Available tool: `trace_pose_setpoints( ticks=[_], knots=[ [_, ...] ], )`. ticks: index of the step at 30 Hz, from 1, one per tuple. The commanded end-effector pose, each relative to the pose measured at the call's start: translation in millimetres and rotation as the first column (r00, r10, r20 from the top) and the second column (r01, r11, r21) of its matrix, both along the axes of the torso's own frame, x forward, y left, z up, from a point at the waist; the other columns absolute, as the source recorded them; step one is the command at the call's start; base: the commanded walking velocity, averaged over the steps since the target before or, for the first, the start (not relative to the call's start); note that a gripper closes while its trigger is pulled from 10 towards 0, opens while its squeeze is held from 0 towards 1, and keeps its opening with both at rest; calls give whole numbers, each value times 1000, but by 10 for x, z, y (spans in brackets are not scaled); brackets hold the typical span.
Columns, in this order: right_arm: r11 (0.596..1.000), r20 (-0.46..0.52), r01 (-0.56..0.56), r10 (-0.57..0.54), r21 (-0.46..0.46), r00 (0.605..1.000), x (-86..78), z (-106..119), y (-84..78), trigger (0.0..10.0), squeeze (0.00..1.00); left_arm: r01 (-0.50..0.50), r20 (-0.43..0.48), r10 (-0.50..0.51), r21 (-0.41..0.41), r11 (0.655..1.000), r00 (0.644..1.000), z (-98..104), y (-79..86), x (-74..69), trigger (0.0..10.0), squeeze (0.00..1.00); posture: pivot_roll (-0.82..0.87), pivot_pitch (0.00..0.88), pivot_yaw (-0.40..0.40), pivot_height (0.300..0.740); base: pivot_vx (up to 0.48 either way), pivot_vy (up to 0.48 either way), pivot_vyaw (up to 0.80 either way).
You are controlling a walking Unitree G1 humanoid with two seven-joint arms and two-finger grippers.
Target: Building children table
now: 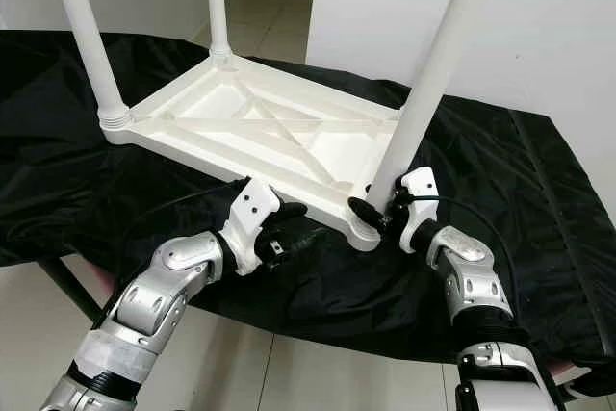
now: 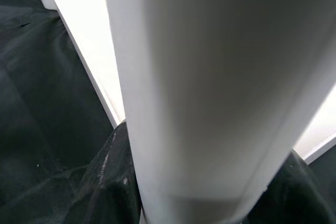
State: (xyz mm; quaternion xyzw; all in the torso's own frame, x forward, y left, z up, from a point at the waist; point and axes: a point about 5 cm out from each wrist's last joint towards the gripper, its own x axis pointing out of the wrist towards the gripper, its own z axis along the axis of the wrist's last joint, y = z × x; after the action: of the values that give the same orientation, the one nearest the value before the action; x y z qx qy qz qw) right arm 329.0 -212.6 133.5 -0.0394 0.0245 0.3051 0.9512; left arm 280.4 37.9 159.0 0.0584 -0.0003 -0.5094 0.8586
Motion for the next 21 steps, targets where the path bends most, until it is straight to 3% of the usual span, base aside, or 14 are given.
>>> trace_pose_setpoints(
  ticks=[1,4,8,9,14,16,19,21],
  knots=[
    [999,-27,26,-25,23,999,-25,-58,11,10000,0,-44,7,44,1,999,999,7,-3,14,10000,0,20,0,-104,740,0,0,0],
    [986,-19,166,-165,19,986,3,-57,35,10000,0,-39,4,39,6,999,999,-2,5,9,10000,0,18,0,-100,740,0,0,0],
    [974,-21,219,-218,56,976,-34,-30,113,10000,0,-33,2,33,10,999,999,-7,6,3,10000,0,13,0,-92,740,0,0,0],
    [953,-24,294,-293,70,956,-81,-10,204,10000,0,-24,-1,24,12,1000,1000,-14,-7,-7,10000,0,13,0,-93,740,0,0,0],
    [916,-51,388,-384,104,922,-112,-2,267,10000,0,-21,-3,21,13,1000,1000,-20,-11,-12,10000,0,13,0,-93,740,0,0,0],
    [866,-41,491,-489,96,871,-151,9,353,10000,0,-20,-2,20,14,1000,1000,-21,-11,-14,10000,0,17,0,-98,740,0,0,0],
    [838,-41,538,-537,91,843,-171,12,393,10000,0,-19,-2,19,14,1000,1000,-21,-12,-15,10000,0,17,0,-98,740,0,0,0],
    [762,-46,645,-644,60,764,-213,-3,479,10000,0,-19,-2,19,14,1000,1000,-22,-14,-17,10000,0,21,0,-104,740,0,0,0]
  ],
)
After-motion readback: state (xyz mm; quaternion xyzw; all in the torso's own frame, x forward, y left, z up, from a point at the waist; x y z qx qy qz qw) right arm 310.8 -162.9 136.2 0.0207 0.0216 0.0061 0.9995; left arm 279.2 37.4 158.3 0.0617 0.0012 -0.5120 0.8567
